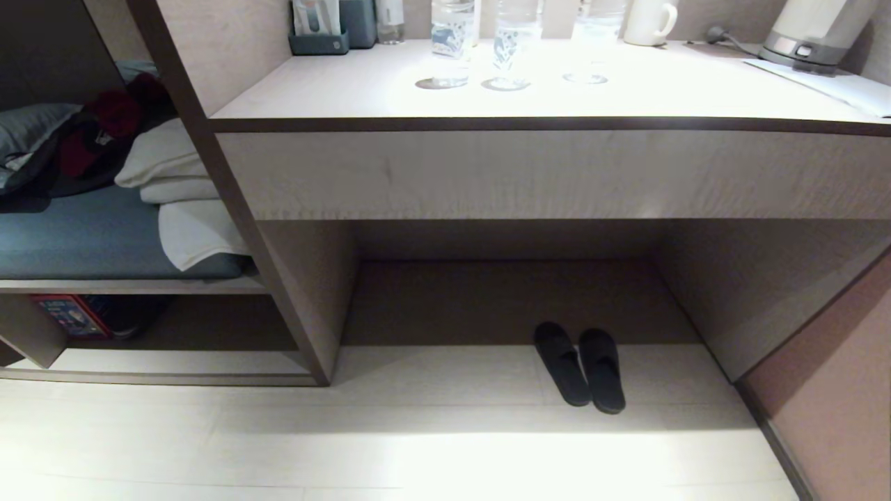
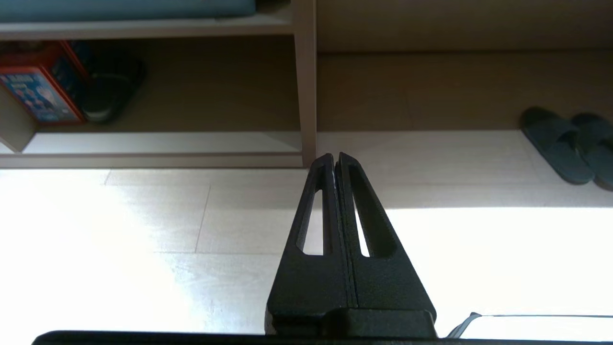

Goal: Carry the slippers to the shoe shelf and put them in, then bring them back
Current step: Pick up the slippers on the floor

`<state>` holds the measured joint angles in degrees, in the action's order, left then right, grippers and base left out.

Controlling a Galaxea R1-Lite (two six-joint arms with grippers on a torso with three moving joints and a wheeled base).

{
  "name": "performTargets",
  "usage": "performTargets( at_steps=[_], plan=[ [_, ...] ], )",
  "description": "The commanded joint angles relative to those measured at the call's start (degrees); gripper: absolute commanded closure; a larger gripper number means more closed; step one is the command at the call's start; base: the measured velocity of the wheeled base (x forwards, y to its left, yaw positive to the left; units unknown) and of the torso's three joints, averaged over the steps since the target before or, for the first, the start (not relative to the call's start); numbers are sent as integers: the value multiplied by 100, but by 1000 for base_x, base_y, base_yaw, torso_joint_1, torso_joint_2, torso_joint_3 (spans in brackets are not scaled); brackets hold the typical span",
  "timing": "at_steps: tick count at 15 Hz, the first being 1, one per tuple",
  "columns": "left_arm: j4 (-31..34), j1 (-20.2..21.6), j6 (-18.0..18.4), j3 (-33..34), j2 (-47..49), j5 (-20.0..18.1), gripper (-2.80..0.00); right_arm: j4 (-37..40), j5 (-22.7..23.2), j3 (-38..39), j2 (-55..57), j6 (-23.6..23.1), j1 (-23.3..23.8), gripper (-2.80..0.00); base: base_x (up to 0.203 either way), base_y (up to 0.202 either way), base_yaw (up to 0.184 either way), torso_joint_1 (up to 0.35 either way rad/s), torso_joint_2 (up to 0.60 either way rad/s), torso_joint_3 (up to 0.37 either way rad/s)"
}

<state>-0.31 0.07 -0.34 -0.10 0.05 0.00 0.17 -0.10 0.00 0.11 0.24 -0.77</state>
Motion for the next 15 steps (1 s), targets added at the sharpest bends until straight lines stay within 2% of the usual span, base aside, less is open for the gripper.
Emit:
performTargets(
  at_steps=[1,15],
  plan=[
    [-4,1,-1,1,4,0,0,0,1,0,-2,2,-2,0,0,0,0,4,1,-197],
    [-4,1,-1,1,4,0,0,0,1,0,-2,2,-2,0,0,0,0,3,3,-198]
  ],
)
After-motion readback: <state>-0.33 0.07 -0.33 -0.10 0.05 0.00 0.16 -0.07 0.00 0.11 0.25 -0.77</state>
